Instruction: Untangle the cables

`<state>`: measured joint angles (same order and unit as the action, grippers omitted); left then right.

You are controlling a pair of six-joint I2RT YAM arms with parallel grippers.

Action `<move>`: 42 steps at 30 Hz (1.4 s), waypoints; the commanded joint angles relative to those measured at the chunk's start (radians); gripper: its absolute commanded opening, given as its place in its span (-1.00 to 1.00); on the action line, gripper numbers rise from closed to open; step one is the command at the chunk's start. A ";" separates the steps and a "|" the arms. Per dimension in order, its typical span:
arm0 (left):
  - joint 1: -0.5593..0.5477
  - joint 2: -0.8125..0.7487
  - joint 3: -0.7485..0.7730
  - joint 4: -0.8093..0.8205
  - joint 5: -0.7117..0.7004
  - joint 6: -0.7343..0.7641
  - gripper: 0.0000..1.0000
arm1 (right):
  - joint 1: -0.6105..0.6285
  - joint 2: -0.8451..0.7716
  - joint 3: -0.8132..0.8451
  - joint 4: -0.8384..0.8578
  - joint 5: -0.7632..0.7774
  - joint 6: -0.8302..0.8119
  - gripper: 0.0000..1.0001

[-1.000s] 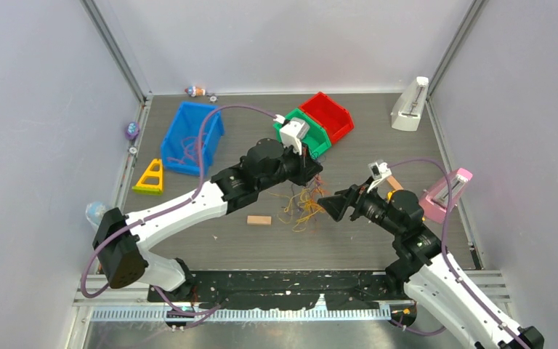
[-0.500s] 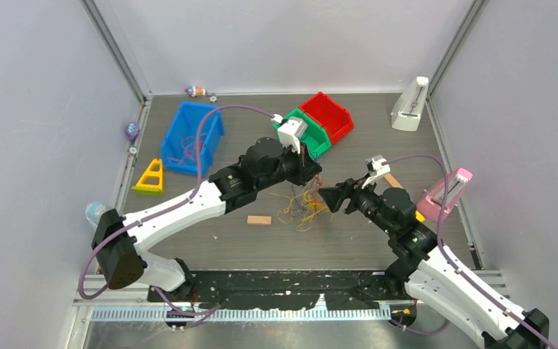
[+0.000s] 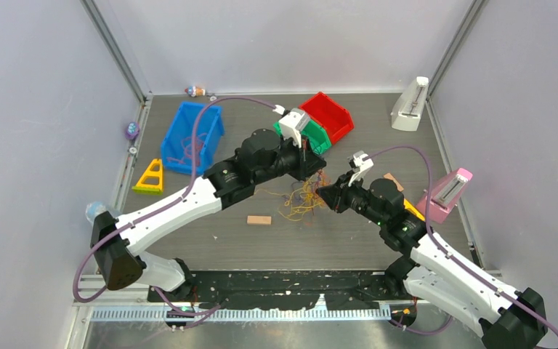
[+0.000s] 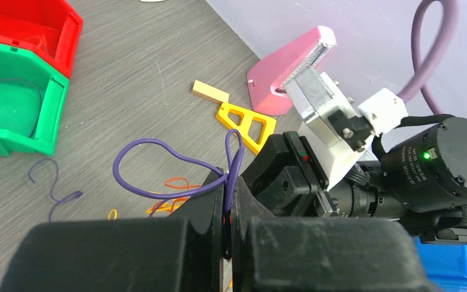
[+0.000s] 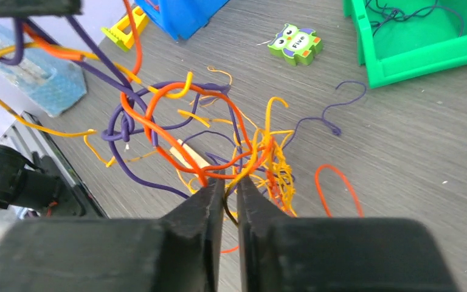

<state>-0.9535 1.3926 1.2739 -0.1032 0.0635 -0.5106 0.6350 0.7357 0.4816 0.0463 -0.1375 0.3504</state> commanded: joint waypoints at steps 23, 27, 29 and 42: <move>0.487 -0.269 -0.060 -0.188 -0.069 0.041 -1.00 | -0.038 -0.280 -0.106 -0.677 0.876 0.605 -0.90; 0.497 -0.305 -0.128 -0.089 0.019 0.025 -1.00 | -0.039 -0.310 -0.092 -0.616 0.814 0.469 -0.70; 0.496 -0.292 -0.136 -0.046 0.131 0.015 -1.00 | -0.038 -0.288 -0.073 -0.525 0.733 0.367 -0.60; 0.436 -0.266 -0.078 0.023 0.415 -0.017 -1.00 | -0.020 -0.048 -0.011 0.036 -0.028 -0.045 0.89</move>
<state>-0.4931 1.1416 1.1393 -0.1535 0.3759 -0.5072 0.6003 0.6044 0.4278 -0.1959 0.0872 0.4255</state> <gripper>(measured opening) 0.012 0.948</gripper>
